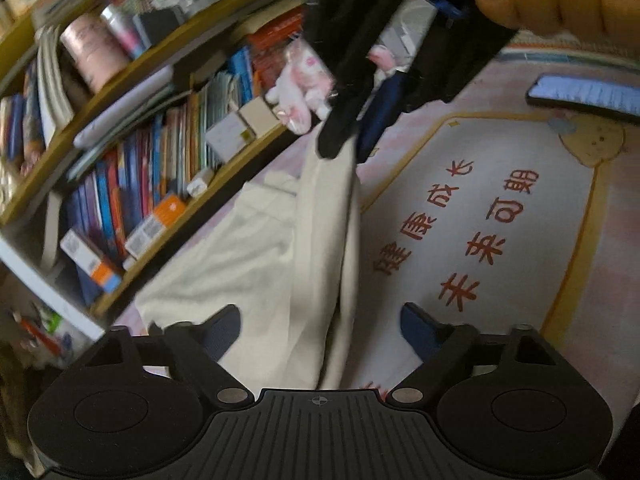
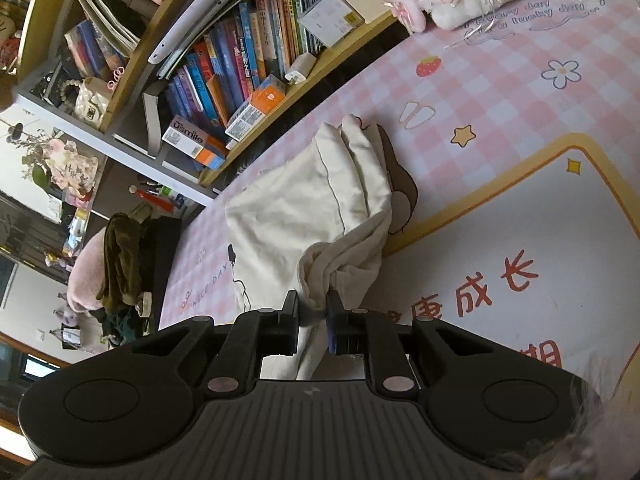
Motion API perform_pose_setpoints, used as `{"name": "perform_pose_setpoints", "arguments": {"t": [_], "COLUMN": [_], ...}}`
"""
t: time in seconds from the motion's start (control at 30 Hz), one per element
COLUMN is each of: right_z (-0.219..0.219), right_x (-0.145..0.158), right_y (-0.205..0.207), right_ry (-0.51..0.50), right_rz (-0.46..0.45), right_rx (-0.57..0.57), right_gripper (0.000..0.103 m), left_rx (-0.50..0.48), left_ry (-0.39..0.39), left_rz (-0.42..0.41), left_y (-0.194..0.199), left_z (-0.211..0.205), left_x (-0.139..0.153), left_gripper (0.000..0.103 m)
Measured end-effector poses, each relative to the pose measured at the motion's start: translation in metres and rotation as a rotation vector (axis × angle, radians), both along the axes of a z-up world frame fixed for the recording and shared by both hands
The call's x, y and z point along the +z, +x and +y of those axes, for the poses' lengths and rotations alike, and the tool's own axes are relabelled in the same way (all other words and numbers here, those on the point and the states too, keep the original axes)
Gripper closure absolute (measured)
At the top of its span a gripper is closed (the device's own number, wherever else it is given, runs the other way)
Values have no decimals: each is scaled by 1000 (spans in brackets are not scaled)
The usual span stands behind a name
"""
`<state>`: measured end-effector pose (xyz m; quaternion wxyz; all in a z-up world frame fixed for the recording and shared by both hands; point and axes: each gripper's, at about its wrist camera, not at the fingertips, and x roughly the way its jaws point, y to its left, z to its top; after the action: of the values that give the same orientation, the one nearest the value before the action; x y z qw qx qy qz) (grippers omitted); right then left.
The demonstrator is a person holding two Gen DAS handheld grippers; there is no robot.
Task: Fold clothes
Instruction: 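Grasp the folded shirt edge with the right gripper while the left gripper grasps beside it, then lift the held shirt edge with both grippers and fold it over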
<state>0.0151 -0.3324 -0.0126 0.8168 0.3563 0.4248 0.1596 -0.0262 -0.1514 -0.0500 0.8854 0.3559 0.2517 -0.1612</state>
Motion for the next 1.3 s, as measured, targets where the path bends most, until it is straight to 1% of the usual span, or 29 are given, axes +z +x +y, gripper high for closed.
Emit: {"name": "perform_pose_setpoints", "arguments": {"t": [0.03,0.07,0.13,0.17,0.2,0.23,0.27,0.33,0.37,0.43,0.47,0.5,0.6,0.63,0.67,0.7,0.83,0.9,0.97,1.03,1.07,1.1,1.13,1.17,1.2,1.3], "right_z": [0,1,1,1,2,2,2,4,7,14,18,22,36,40,45,50,77,92,109,124,129,132,135,137,138,136], "right_x": [1,1,3,4,4,5,6,8,10,16,20,24,32,33,34,34,27,20,7,-5,-11,-16,-21,-25,-25,-16], "right_y": [0,0,0,0,0,0,0,-2,-4,-9,-13,-17,-33,-38,-43,-47,-58,-60,-61,-61,-61,-60,-60,-59,-58,-53], "right_ry": [-5,-10,-19,-24,-28,-33,-38,-79,-125,-242,-312,-394,-654,-724,-788,-839,-1017,-1097,-1191,-1262,-1298,-1330,-1361,-1391,-1395,-1363], "right_rz": [-2,-3,-6,-8,-10,-11,-13,-28,-47,-99,-134,-178,-327,-370,-411,-449,-606,-660,-720,-766,-786,-797,-806,-815,-813,-811], "right_rx": [0,-1,-2,-2,-2,-3,-3,18,40,90,115,153,300,359,418,479,687,775,849,903,926,949,973,996,1011,1017], "right_gripper": [91,91,91,91,91,91,91,91,90,84,78,65,48,43,31,23,18,18,18,18,21,28,37,68,87,94], "left_rx": [6,11,29,34,33,32,30,27,26,25,24,23,16,15,14,13,10,8,10,12,12,13,13,13,13,25], "left_ry": [19,39,54,52,37,21,5,-29,-44,-64,-70,-76,-89,-93,-97,-100,-110,-113,-120,-125,-127,-127,-124,-120,-116,-97], "left_rz": [-6,-11,-7,-3,6,15,25,41,49,60,64,68,87,92,98,100,108,111,114,114,115,115,113,111,109,91], "left_y": [2,4,10,12,13,15,17,20,22,23,23,24,27,28,28,28,29,29,28,27,26,25,23,21,20,15], "left_z": [-2,-4,-2,0,3,6,10,14,16,18,18,19,21,21,21,22,23,22,22,22,22,22,22,23,23,27], "left_x": [-2,-5,-7,-6,-5,-3,-1,4,6,9,10,12,15,16,17,17,18,19,19,19,19,18,17,16,14,11], "left_gripper": [37,42,59,69,75,84,88,92,92,92,92,92,92,92,92,92,92,92,92,92,91,91,89,87,87,87]}}
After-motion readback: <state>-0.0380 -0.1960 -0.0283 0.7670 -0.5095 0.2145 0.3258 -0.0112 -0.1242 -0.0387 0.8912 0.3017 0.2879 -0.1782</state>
